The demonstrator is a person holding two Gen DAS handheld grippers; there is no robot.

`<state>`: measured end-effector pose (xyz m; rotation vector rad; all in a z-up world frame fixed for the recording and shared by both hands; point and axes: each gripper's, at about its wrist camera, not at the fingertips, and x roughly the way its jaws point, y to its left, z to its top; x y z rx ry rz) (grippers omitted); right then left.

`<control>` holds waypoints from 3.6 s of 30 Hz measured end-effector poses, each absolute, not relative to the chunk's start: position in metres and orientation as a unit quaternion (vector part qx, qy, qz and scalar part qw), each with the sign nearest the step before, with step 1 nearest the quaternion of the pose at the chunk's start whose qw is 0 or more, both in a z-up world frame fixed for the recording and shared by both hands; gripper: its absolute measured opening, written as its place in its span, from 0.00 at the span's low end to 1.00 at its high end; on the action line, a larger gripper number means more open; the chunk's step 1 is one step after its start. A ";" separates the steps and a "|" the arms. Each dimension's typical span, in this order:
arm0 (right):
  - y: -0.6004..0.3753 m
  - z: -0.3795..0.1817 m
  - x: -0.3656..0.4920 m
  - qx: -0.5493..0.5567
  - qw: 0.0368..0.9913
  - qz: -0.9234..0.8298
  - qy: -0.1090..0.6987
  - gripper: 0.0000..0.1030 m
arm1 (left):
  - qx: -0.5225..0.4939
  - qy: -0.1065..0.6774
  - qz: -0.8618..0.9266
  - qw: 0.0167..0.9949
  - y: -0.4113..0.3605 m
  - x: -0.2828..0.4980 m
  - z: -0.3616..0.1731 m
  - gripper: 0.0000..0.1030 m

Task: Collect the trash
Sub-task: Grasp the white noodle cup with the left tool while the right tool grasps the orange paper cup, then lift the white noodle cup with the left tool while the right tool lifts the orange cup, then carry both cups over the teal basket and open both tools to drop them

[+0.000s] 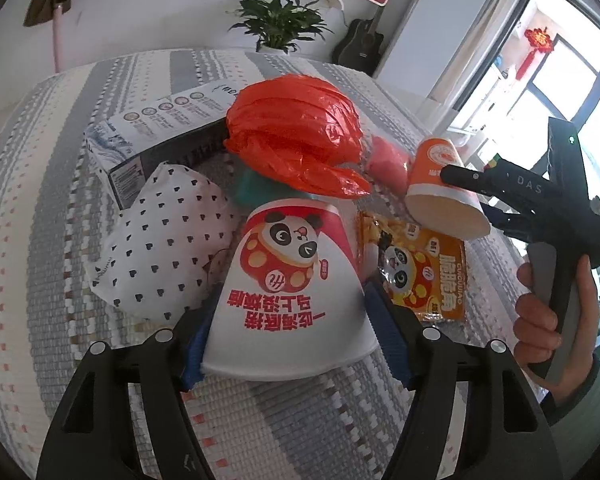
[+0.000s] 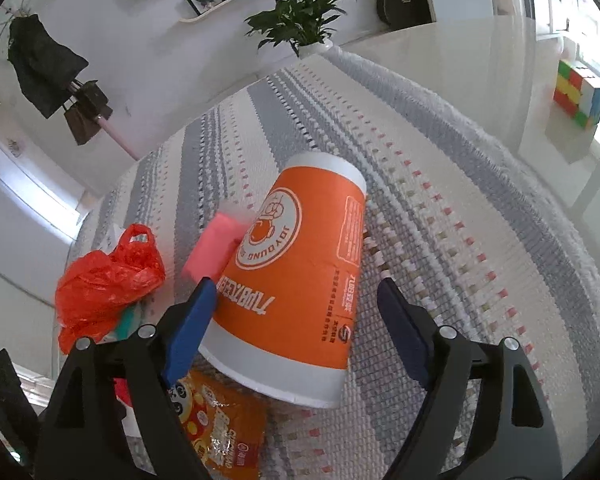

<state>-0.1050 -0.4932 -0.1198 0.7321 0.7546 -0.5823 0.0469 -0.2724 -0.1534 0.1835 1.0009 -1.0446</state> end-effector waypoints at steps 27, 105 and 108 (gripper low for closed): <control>-0.390 -0.031 -0.086 0.142 0.893 -0.264 0.335 0.00 | 0.021 0.396 -0.469 0.789 -0.205 0.029 -0.083 0.23; -0.079 0.025 0.103 0.123 0.936 0.037 0.329 0.54 | -0.143 0.337 -0.189 0.911 0.161 0.163 -0.035 0.24; -0.050 0.006 0.125 0.127 0.928 0.055 0.346 0.54 | -0.145 0.355 -0.166 0.908 0.169 0.172 -0.058 0.25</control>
